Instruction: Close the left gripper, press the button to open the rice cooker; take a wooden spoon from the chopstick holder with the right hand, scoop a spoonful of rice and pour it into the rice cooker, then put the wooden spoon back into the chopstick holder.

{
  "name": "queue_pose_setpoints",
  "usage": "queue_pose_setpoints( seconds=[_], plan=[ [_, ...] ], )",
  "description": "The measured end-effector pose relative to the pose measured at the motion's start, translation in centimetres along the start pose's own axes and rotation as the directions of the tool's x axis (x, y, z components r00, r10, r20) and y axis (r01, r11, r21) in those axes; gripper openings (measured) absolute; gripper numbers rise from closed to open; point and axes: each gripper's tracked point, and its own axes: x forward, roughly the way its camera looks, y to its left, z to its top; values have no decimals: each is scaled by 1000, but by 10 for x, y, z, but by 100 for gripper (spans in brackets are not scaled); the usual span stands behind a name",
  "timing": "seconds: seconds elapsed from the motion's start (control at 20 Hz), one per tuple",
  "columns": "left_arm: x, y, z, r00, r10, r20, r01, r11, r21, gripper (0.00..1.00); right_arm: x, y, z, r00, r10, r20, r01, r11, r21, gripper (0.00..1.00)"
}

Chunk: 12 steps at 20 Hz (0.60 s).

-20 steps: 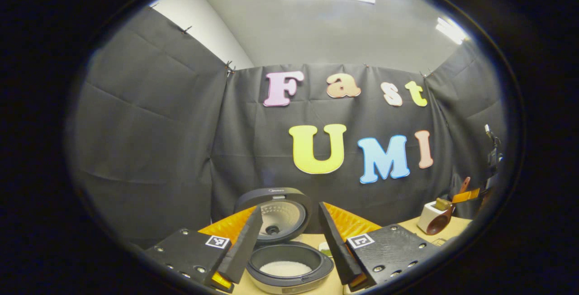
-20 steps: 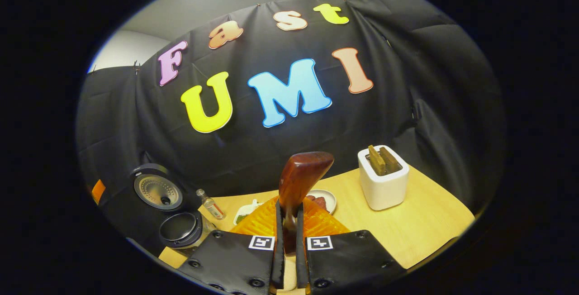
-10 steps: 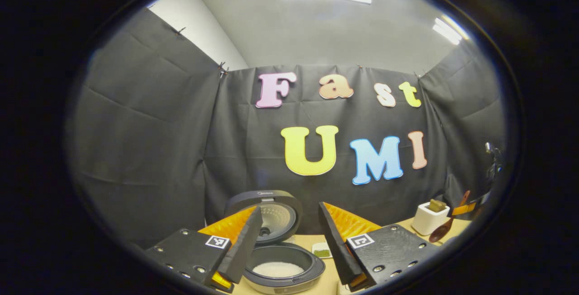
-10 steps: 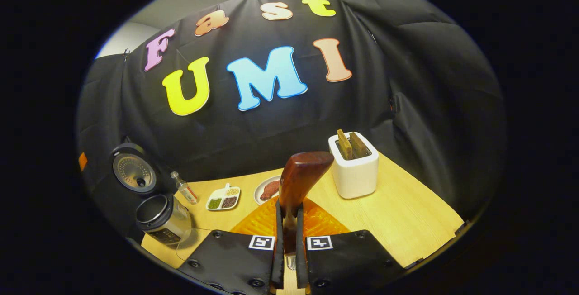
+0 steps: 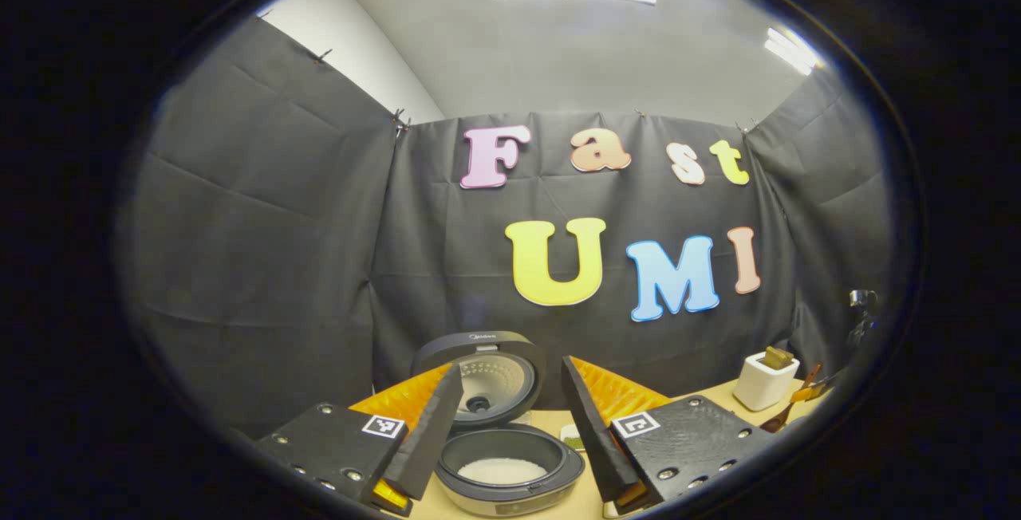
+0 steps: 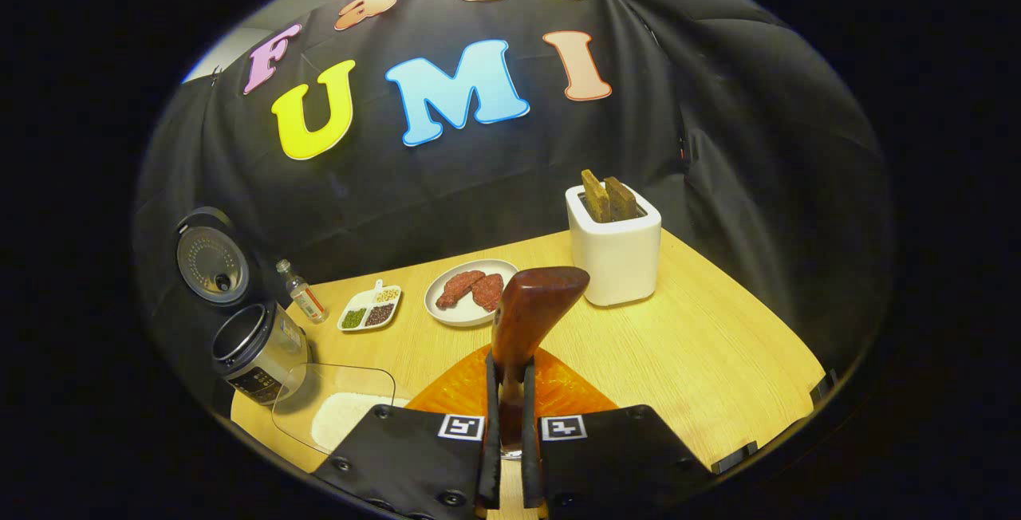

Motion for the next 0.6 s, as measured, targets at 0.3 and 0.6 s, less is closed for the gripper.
queue_pose_setpoints(
  seconds=[0.3, 0.6],
  plan=[
    [-4, 7, 1, 1000, 15, -3, -15, 1000, 5, 77, 9, -2, -25, 998, 10, -57, -6, 998, 65, 11],
    [-7, 8, 2, 1000, 15, 0, -15, 1000, -2, 77, -5, -7, -8, 1000, -14, 6, 14, 999, 31, 48]
  ],
)
